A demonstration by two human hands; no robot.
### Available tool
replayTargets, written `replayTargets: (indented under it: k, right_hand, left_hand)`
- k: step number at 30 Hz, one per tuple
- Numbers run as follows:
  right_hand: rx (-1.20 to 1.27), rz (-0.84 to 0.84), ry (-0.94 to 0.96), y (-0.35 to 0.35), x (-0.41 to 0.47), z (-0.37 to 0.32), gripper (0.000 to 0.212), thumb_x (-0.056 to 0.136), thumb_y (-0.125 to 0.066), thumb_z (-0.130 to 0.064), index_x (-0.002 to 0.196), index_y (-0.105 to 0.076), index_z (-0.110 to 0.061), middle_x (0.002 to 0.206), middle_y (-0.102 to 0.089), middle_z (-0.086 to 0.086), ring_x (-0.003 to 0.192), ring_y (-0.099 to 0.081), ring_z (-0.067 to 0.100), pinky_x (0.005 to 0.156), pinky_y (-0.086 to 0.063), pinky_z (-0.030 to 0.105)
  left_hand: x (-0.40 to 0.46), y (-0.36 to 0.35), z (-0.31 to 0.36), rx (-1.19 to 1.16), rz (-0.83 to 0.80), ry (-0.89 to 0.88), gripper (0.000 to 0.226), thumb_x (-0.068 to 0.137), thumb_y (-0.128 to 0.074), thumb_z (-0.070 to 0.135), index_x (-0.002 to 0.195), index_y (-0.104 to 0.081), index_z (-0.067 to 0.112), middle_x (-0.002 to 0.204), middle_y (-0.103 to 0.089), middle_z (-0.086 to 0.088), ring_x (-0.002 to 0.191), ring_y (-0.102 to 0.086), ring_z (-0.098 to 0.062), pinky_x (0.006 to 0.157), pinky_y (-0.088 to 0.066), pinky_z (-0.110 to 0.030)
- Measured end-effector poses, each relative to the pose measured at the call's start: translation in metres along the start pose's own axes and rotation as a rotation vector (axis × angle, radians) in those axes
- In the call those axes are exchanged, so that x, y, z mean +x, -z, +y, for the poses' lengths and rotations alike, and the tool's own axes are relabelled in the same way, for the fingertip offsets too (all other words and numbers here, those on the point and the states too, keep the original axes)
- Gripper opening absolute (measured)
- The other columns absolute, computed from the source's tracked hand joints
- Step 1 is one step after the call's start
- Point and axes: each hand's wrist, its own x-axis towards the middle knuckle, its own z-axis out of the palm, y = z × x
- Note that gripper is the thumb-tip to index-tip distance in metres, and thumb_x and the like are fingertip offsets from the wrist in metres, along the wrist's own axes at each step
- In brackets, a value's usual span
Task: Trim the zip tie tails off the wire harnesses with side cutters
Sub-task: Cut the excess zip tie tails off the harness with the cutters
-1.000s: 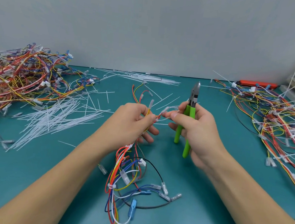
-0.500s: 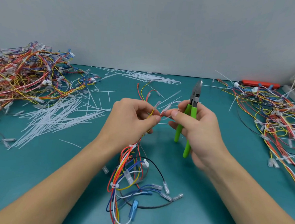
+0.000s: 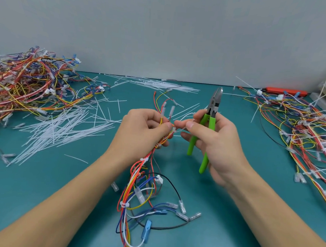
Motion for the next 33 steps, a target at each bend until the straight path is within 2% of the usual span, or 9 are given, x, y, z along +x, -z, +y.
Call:
replayTargets:
  k: [4,6,9,16,20,23,28,30,33]
  right_hand:
    - [0.001,0.001,-0.007,0.001,0.001,0.001,0.023,0.095,-0.065,0.006,0.094,-0.061,-0.016,0.093,-0.074,0.011,0.102,-0.077,0.029,0.095,-0.059,0.051]
    - [0.008,-0.010,-0.024,0.002,0.001,0.001,0.021,0.096,-0.064,0.004,0.097,-0.060,-0.016,0.101,-0.077,0.018,0.103,-0.076,0.029,0.097,-0.058,0.051]
    - [0.071,-0.034,-0.065,0.002,0.001,0.002,0.019,0.098,-0.062,0.003,0.100,-0.056,-0.015,0.104,-0.077,0.022,0.107,-0.074,0.033,0.099,-0.058,0.051]
    - [0.062,-0.032,-0.044,0.004,0.002,0.002,0.018,0.098,-0.062,0.002,0.101,-0.056,-0.015,0.099,-0.078,0.018,0.101,-0.075,0.029,0.096,-0.059,0.048]
    - [-0.065,-0.020,0.035,0.004,0.003,0.003,0.019,0.096,-0.065,0.005,0.097,-0.059,-0.013,0.087,-0.077,0.006,0.092,-0.076,0.021,0.086,-0.059,0.033]
    - [-0.115,-0.016,0.080,0.002,0.002,0.003,0.019,0.095,-0.067,0.005,0.094,-0.061,-0.012,0.087,-0.072,0.006,0.088,-0.076,0.016,0.079,-0.057,0.022]
    - [-0.107,-0.024,0.158,0.000,0.002,0.000,0.017,0.094,-0.067,0.008,0.095,-0.061,-0.007,0.088,-0.069,0.009,0.087,-0.076,0.013,0.076,-0.055,0.019]
    - [-0.096,-0.029,0.166,-0.002,0.002,0.001,0.015,0.094,-0.066,0.008,0.096,-0.061,-0.006,0.090,-0.070,0.012,0.087,-0.076,0.013,0.074,-0.055,0.019]
    - [-0.167,-0.006,0.188,0.000,0.003,0.003,0.013,0.096,-0.066,0.004,0.094,-0.062,-0.008,0.088,-0.075,0.005,0.088,-0.075,0.015,0.077,-0.056,0.021]
  left_hand:
    - [0.000,-0.001,0.003,-0.323,-0.036,0.220,0.026,0.093,-0.072,0.007,0.113,-0.056,0.010,0.078,-0.078,-0.013,0.057,-0.071,-0.021,0.048,-0.054,-0.025]
    - [0.000,-0.001,0.003,-0.367,-0.057,0.256,0.024,0.094,-0.072,0.009,0.110,-0.056,0.013,0.079,-0.078,-0.013,0.054,-0.069,-0.019,0.044,-0.050,-0.023]
    - [0.000,-0.002,0.001,-0.325,-0.113,0.242,0.006,0.096,-0.069,0.013,0.099,-0.068,0.008,0.080,-0.077,-0.011,0.052,-0.066,-0.015,0.042,-0.047,-0.021]
    - [0.001,0.001,-0.001,-0.275,-0.257,0.273,0.013,0.092,-0.073,0.020,0.095,-0.077,0.008,0.087,-0.078,-0.013,0.056,-0.067,-0.013,0.045,-0.049,-0.020]
    - [0.003,0.004,-0.004,-0.196,-0.317,0.261,0.010,0.089,-0.076,0.019,0.080,-0.078,0.014,0.076,-0.074,-0.011,0.051,-0.062,-0.013,0.043,-0.047,-0.020]
    - [0.003,0.004,-0.005,-0.138,-0.338,0.240,0.013,0.086,-0.079,0.023,0.075,-0.079,0.018,0.073,-0.073,-0.008,0.050,-0.060,-0.013,0.043,-0.046,-0.021]
    - [0.003,0.002,-0.006,-0.027,-0.359,0.234,0.049,0.065,-0.079,0.055,0.082,-0.077,0.009,0.074,-0.071,-0.011,0.058,-0.057,-0.025,0.050,-0.040,-0.028]
    - [0.004,0.000,-0.007,-0.052,-0.355,0.237,0.046,0.065,-0.078,0.055,0.083,-0.078,0.013,0.073,-0.068,-0.006,0.055,-0.060,-0.021,0.049,-0.039,-0.028]
    - [0.006,-0.002,-0.011,-0.082,-0.275,0.248,0.028,0.081,-0.079,0.041,0.082,-0.078,0.013,0.066,-0.060,-0.007,0.049,-0.056,-0.018,0.049,-0.039,-0.027]
